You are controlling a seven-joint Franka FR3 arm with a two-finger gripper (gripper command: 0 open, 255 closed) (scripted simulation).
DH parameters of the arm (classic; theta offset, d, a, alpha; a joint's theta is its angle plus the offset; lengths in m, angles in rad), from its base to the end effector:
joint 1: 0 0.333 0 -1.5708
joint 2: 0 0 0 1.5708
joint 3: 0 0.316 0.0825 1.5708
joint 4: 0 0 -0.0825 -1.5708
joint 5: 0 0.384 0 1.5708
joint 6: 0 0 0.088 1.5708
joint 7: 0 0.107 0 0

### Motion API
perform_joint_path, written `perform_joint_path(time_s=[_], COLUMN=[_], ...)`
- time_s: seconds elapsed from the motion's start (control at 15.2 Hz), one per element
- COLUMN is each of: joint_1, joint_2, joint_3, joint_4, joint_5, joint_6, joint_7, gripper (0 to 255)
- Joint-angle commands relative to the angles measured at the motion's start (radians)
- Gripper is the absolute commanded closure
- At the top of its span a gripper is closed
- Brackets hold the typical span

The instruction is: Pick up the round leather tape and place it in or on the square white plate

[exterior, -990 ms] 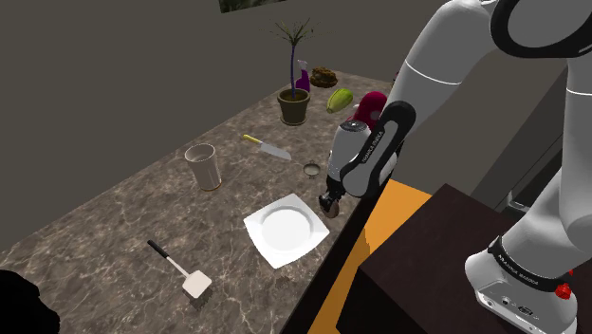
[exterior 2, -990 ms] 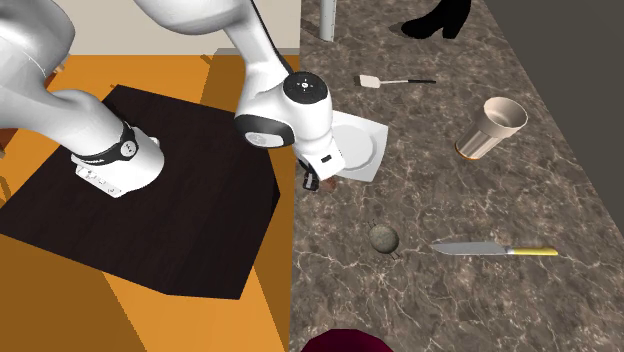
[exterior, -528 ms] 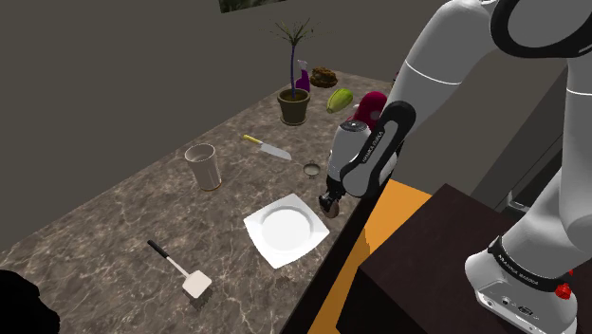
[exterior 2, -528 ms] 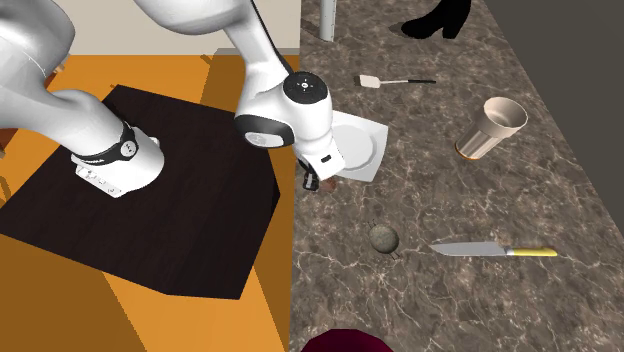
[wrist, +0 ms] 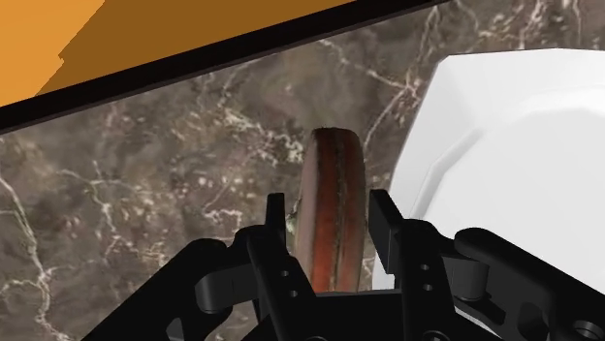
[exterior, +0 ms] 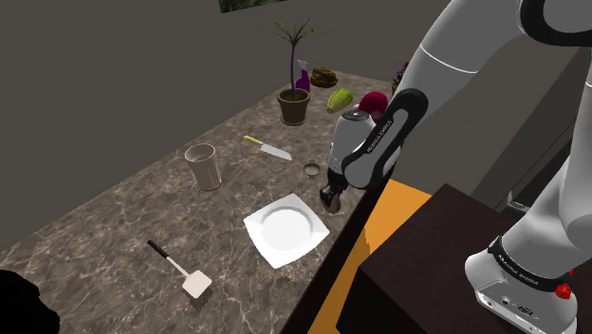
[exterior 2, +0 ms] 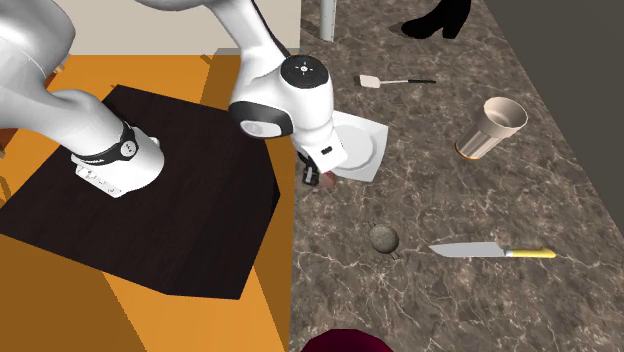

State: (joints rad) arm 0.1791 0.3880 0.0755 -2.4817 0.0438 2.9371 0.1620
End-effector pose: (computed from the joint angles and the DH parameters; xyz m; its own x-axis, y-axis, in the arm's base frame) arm 0.4584 0.1192 0.1462 0.9974 0.0418 0.0595 0.0449 -0.9977 -0.0506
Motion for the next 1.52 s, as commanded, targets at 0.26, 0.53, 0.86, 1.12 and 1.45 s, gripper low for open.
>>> perform_joint_path(time_s=[0.26, 0.53, 0.86, 1.12, 1.45], joint_1=[-0.004, -0.007, 0.032, 0.108, 0.195], joint_2=[-0.095, -0.155, -0.166, -0.112, -0.031], joint_3=[0.006, 0.009, 0.016, 0.025, 0.032], joint_4=[-0.018, -0.026, 0.014, 0.114, 0.262], joint_5=[0.005, 0.009, -0.007, -0.042, -0.078], joint_6=[-0.077, -0.129, -0.179, -0.222, -0.287], joint_7=[0.000, -0.001, 0.061, 0.176, 0.298], gripper=[255, 255, 255, 255, 255])
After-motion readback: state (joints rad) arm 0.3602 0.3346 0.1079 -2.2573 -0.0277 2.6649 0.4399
